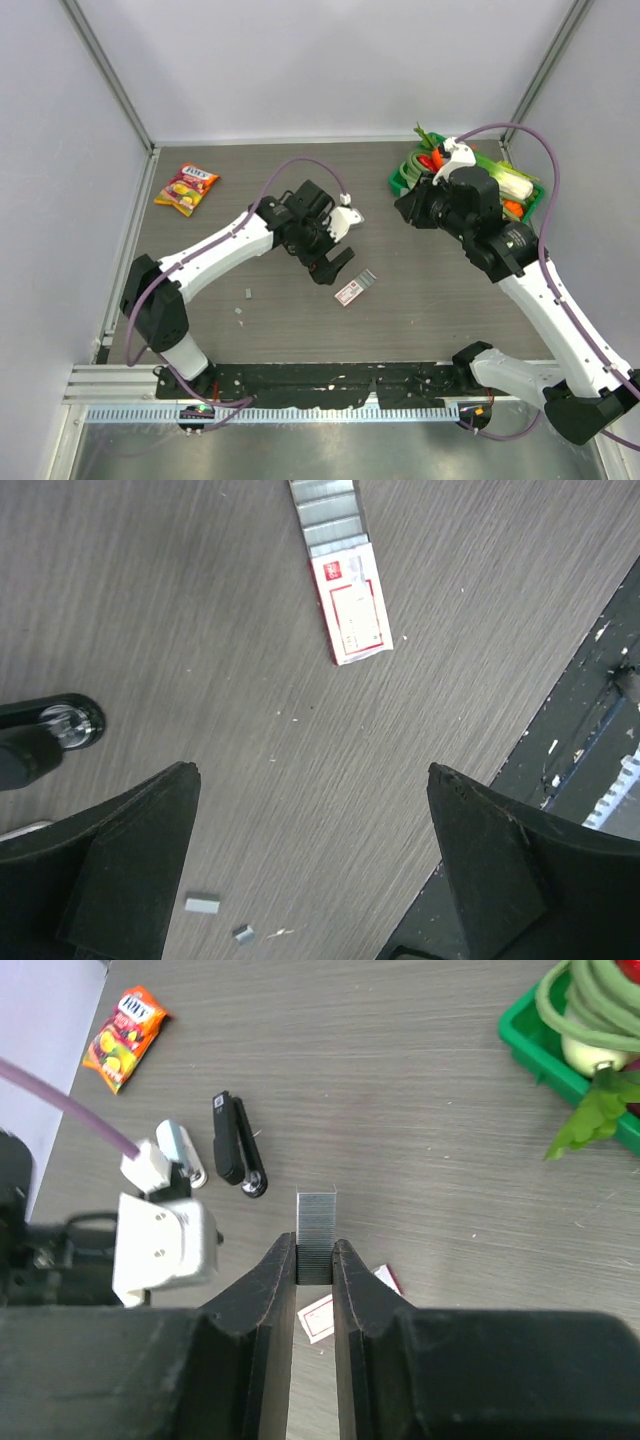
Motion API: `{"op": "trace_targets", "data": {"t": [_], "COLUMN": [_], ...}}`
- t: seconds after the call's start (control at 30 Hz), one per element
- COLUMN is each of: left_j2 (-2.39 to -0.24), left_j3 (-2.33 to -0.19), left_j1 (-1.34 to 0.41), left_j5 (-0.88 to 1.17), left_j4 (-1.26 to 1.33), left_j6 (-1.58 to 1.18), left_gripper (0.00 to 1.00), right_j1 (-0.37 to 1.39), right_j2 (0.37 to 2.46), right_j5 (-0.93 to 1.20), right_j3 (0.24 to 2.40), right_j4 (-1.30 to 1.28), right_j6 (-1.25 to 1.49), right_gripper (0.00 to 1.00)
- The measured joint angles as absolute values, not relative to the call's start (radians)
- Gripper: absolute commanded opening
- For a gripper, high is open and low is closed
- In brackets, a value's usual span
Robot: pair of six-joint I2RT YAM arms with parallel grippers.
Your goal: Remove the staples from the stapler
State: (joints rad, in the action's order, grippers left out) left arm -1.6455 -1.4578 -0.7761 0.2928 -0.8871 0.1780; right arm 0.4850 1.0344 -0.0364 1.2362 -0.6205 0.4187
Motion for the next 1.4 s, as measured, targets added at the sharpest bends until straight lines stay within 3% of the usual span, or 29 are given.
{"op": "trace_targets", "data": {"t": [0.3, 0.73, 1.4], "left_j2": [-1.681, -1.893, -1.979], "left_j3": [-1.271, -1.334, -1.365], "left_j1": [-0.892, -0.923, -0.958], "left_j5": [0.16, 0.048, 0.107], "left_j4": [-0.673, -0.496, -0.452], "left_j6": [0.133, 0.056, -0.022], "left_gripper": [1.0, 1.0, 1.0], "right_j1": [0.485, 0.485, 0.485], "right_j2": [1.035, 1.048, 1.053], "right_j5": [-0.13, -0.138, -0.11], "right_j3": [1.253, 1.285, 1.285], "right_j4": [-0.679, -0.702, -0.704], "right_j6": [0.438, 0.46, 0.466], "right_gripper": [0.17, 0.17, 0.17]}}
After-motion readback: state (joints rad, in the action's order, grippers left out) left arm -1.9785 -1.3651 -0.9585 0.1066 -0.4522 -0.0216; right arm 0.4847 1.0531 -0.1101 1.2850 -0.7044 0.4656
